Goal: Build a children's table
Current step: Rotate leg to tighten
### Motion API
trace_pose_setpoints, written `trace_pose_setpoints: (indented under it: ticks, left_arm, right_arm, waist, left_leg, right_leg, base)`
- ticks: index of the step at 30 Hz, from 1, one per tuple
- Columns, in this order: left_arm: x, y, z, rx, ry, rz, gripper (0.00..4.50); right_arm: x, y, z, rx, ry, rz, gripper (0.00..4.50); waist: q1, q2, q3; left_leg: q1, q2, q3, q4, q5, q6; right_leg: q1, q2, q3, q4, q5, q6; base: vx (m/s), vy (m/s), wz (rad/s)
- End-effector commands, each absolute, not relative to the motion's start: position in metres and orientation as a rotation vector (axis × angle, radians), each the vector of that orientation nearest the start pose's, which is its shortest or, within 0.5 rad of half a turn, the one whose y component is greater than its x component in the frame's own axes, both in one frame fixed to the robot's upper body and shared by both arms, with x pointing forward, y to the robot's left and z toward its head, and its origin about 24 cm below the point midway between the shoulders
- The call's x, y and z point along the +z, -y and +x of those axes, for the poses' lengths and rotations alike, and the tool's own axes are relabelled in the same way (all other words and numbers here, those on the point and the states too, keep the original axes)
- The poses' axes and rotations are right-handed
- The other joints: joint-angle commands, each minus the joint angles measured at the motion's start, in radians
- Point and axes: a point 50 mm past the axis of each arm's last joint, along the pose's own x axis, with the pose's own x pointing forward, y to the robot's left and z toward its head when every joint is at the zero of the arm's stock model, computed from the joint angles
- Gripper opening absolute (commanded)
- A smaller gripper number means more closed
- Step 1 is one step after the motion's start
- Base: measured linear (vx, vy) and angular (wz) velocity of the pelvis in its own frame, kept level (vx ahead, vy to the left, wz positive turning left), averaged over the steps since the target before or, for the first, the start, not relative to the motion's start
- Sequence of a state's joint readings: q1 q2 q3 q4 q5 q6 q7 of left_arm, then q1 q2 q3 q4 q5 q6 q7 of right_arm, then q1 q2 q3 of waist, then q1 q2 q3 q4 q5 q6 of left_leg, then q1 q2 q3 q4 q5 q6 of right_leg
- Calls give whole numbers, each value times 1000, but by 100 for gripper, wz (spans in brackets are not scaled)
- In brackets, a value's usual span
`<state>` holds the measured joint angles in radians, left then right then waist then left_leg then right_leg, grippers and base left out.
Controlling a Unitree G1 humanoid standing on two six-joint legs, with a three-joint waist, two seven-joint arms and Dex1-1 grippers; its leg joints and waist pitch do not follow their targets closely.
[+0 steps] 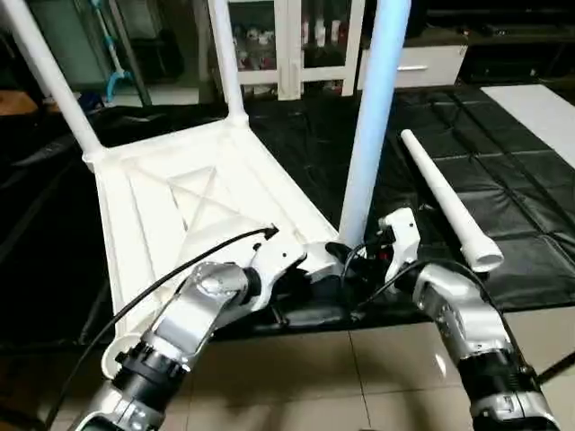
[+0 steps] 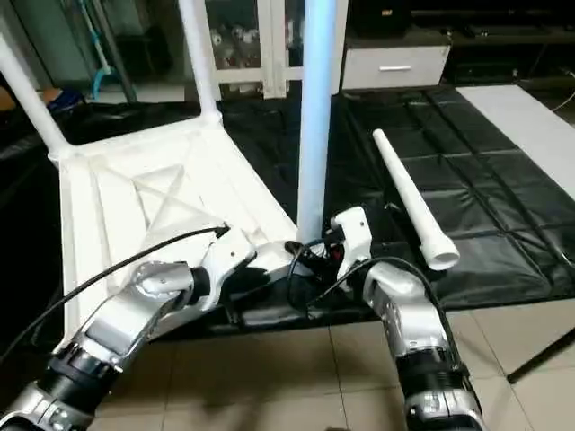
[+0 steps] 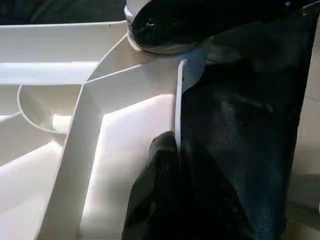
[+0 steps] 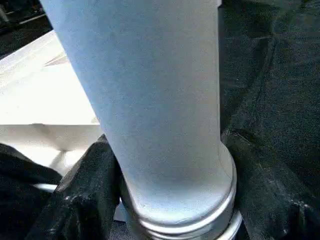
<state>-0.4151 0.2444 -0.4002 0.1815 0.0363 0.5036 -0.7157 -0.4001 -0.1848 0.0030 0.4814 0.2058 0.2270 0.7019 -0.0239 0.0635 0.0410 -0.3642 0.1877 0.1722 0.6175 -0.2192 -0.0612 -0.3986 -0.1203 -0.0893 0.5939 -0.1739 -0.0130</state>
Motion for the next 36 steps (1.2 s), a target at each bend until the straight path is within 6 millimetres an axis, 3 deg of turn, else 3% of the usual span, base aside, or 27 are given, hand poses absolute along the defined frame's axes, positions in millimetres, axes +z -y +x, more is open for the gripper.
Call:
trace_pose_setpoints:
  ticks: [1,2,4,7,8,10,13,14,19,20,24,26,27,29,32,36]
  left_arm:
    - [15,-70,283,-949,-601,400,0]
    - [15,-67,291,-860,-603,396,0]
    - [15,-67,291,-860,-603,396,0]
    - [19,-57,300,-777,-582,372,0]
    - [20,-55,302,-769,-573,366,0]
    - [23,-53,304,-761,-557,356,0]
    - [23,-57,303,-769,-553,355,0]
    - [23,-57,303,-770,-553,355,0]
    - [22,-67,300,-810,-543,363,0]
    - [21,-76,294,-870,-539,379,0]
    - [20,-87,286,-948,-553,394,0]
    - [18,-97,275,-1039,-586,405,0]
    - [17,-100,269,-1082,-603,400,0]
    - [17,-102,264,-1124,-621,390,0]
    - [18,-103,261,-1144,-621,380,0]
    - [20,-104,254,-1185,-636,359,0]
  right_arm:
    - [40,105,317,746,-237,96,272]
    - [40,99,322,628,-224,35,272]
    - [40,99,322,628,-224,35,272]
    - [42,78,318,562,-175,48,272]
    - [44,71,315,587,-153,55,272]
    - [49,62,313,631,-115,91,272]
    - [54,62,313,659,-87,134,268]
    - [54,62,313,661,-86,136,302]
    - [66,78,316,705,-20,167,359]
    - [74,97,322,703,13,132,373]
    - [83,115,324,787,13,112,403]
    - [82,134,318,951,-76,34,432]
    - [80,143,315,1013,-121,-2,432]
    - [77,153,310,1082,-186,-41,432]
    - [74,160,306,1137,-235,-66,432]
    - [68,174,300,1214,-342,-134,432]
  waist:
    - [-2,-11,-48]
    - [-5,-7,-45]
    - [-10,-12,-47]
    - [-10,-11,-47]
    - [-10,-15,-47]
    - [-9,-10,-48]
    - [-7,-9,-53]
    - [-6,-7,-55]
    - [-4,-8,-58]
    - [-5,-6,-61]
    - [-7,-5,-64]
    - [-10,0,-67]
    - [-7,0,-66]
    - [1,0,-67]
    - [15,-9,-66]
    - [24,-9,-65]
  left_leg:
    - [-5,28,-15,-98,-321,27]
    - [-1,27,-13,-97,-334,18]
    - [0,22,-16,-98,-341,3]
    - [3,20,-16,-96,-347,13]
    - [-2,21,-16,-98,-343,19]
    - [-4,22,-17,-100,-341,28]
    - [-7,26,-17,-103,-310,40]
    - [-8,27,-16,-103,-290,43]
    - [-11,29,-13,-101,-251,68]
    - [-11,30,-12,-98,-228,77]
    - [-18,31,-11,-91,-175,111]
    - [-16,31,-12,-85,-125,129]
    - [-9,32,-8,-81,-112,139]
    - [-6,31,-3,-79,-96,148]
    - [-3,33,0,-81,-95,142]
    - [3,37,0,-85,-137,111]
  right_leg:
    - [37,-26,31,-89,-421,-139]
    - [30,-24,31,-93,-441,-133]
    - [33,-26,27,-97,-483,-114]
    - [25,-26,27,-106,-525,-89]
    - [27,-27,27,-106,-517,-87]
    - [29,-25,27,-105,-493,-87]
    - [35,-25,29,-98,-413,-110]
    - [38,-25,30,-94,-368,-126]
    - [46,-26,31,-85,-281,-164]
    - [48,-27,31,-81,-258,-174]
    - [55,-27,29,-72,-190,-201]
    - [57,-23,27,-63,-131,-220]
    - [51,-21,30,-61,-99,-235]
    - [52,-20,31,-61,-85,-253]
    - [53,-20,32,-60,-102,-263]
    - [49,-18,35,-64,-164,-252]
  base:
    - [0,0,0]
    - [0,0,0]
    - [0,0,0]
    - [0,0,0]
    - [0,0,0]
    - [0,0,0]
    - [0,0,0]
    - [0,0,0]
    - [0,0,0]
    - [0,0,0]
    - [0,0,0]
    - [28,-17,-3]
    - [0,0,0]
    - [0,0,0]
    - [0,0,0]
    - [0,0,0]
